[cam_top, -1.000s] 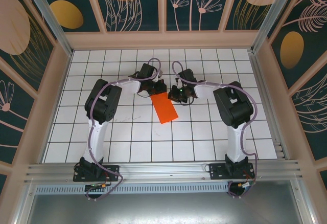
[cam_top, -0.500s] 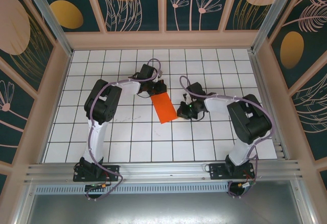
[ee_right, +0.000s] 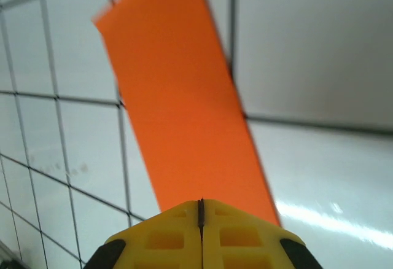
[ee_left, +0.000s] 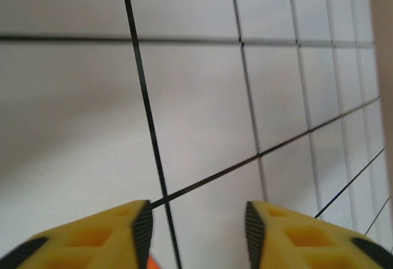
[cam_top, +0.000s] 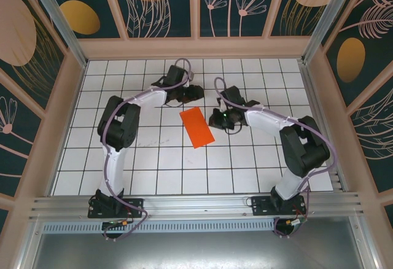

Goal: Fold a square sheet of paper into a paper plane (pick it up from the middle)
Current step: Fold the triangle a second time at the center of the table.

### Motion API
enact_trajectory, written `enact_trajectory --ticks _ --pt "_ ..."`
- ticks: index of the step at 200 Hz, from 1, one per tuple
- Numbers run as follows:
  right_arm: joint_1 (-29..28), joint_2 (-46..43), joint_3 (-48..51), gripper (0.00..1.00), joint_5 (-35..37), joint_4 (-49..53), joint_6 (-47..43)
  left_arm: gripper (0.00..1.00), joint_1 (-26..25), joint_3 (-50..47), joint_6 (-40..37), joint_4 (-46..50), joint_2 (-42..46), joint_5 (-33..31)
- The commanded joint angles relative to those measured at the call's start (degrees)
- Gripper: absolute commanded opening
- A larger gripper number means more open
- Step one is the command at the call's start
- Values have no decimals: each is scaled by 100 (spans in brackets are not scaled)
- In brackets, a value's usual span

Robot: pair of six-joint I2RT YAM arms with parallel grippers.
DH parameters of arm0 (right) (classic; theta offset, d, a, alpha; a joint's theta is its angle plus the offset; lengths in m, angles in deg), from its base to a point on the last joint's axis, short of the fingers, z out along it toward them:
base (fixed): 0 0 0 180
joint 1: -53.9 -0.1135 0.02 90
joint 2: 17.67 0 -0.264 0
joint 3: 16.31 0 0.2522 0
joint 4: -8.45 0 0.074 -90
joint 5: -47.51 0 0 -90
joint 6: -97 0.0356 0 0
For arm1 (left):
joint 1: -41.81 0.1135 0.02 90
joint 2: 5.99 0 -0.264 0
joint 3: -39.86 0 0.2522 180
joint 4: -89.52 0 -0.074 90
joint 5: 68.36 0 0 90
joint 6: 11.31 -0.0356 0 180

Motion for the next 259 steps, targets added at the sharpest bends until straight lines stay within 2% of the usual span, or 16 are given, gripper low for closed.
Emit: enact_trajectory --ticks 1,25,42,97,140,164,182,209,259 --pt "-215 615 -521 16 484 -63 60 55 303 -366 354 65 785 -568" --pt "-266 1042 -815 22 628 -30 209 66 617 -1190 594 -48 1380 -901" --pt "-282 1194 -806 23 618 33 352 75 786 -1767 675 -128 1794 -1081" --pt "-551 858 10 26 593 66 1118 98 871 -3066 530 -324 2806 -1427" --pt "-1061 588 440 26 669 -102 2264 98 887 -3887 480 -563 3298 -1513" --pt "-1385 657 203 26 579 -493 2774 98 922 -4313 528 -652 3556 -1407" --pt "-1472 719 -178 25 824 -513 2865 99 1009 -4684 587 -753 3829 -1268" --pt "-1357 766 -781 28 1371 -315 2478 98 1094 -5197 779 -1013 4241 -1001" --pt "-864 1961 -2190 29 913 430 1371 98 1092 -5617 1335 -1280 4552 -647"
